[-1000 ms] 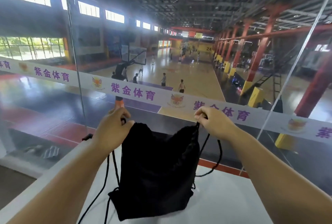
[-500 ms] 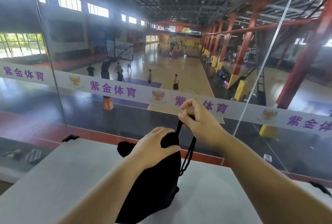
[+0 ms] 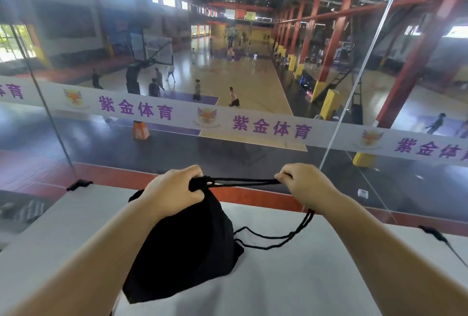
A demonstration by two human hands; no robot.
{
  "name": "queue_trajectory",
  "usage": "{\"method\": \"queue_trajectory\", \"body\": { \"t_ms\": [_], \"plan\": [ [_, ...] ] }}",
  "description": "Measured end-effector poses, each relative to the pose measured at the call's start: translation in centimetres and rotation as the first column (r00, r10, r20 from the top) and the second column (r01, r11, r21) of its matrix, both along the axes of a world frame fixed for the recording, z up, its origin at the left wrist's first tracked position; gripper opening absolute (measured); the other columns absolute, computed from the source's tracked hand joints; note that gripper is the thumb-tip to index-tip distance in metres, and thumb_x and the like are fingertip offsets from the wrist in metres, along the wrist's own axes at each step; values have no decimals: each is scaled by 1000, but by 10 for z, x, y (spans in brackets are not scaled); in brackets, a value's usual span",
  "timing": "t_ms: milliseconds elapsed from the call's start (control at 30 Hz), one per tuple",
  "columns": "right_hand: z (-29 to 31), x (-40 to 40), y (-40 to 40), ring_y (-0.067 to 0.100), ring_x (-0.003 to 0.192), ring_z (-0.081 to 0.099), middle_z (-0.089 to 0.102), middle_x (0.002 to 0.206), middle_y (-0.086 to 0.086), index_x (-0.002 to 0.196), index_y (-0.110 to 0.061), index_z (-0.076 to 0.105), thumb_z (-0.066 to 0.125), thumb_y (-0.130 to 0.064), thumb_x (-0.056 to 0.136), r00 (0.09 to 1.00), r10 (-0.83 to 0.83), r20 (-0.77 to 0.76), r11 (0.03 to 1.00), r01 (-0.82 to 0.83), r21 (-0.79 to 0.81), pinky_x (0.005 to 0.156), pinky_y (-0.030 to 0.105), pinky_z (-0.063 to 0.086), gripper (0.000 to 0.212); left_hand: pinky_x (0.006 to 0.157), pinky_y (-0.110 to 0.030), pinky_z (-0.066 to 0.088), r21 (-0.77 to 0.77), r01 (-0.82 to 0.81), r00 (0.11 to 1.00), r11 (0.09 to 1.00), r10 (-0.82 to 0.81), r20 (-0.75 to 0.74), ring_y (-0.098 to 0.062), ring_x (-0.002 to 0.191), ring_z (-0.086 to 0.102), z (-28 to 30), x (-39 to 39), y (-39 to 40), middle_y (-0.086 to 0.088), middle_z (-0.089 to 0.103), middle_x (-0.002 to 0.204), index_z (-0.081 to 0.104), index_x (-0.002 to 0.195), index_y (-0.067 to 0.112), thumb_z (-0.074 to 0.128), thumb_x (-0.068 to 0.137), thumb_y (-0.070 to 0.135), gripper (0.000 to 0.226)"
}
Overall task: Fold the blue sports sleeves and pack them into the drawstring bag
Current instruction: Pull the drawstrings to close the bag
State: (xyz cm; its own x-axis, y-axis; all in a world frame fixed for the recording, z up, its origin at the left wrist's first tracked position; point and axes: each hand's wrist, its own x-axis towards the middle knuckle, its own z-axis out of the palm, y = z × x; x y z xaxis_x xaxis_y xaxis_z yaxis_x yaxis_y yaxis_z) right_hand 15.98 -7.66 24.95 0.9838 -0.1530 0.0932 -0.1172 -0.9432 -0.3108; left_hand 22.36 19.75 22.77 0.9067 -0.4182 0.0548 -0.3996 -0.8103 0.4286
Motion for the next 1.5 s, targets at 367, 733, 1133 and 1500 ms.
{"method": "queue_trajectory", "body": {
  "t_ms": [367, 733, 1133, 1500],
  "plan": [
    [-19, 30, 65, 6, 109, 55, 59, 123, -12, 127, -30, 52, 68, -47, 80, 908, 405, -109, 855, -334, 396, 91, 26, 43, 52, 65, -36, 52, -104, 89, 994, 991, -95, -62, -18, 71, 62, -3, 14, -7, 2, 61, 80, 42, 90, 29, 52, 89, 33, 11],
    [-13, 49, 76, 14, 69, 51, 57, 77, -3, 86, -25, 49, 46, -31, 96, 935, 354, 11, 842, -324, 432, 67, 30, 43, 12, 70, -37, 54, -115, 101, 995, 988, -101, 14, -16, 74, 62, -3, 25, -4, 6, 62, 82, 48, 91, 29, 55, 86, 36, 11],
    [-15, 29, -6, 18, 63, 55, 59, 66, 1, 75, -20, 55, 45, -39, 97, 997, -51, 60, 982, 39, 187, 57, 32, 42, 31, 67, -33, 52, 77, -52, 993, 996, 43, 111, -13, 76, 57, -27, 32, 14, 9, 59, 79, 55, 76, 26, 54, 72, 37, 12],
    [-33, 34, 57, 17, 121, 51, 50, 138, 0, 135, -20, 45, 57, -56, 84, 960, 220, -175, 961, -182, 209, 100, 34, 42, 64, 90, -24, 39, -153, -18, 999, 988, 24, 40, -8, 106, 47, -28, 15, 26, 12, 43, 118, 54, 118, 33, 72, 71, 49, 53]
  ]
}}
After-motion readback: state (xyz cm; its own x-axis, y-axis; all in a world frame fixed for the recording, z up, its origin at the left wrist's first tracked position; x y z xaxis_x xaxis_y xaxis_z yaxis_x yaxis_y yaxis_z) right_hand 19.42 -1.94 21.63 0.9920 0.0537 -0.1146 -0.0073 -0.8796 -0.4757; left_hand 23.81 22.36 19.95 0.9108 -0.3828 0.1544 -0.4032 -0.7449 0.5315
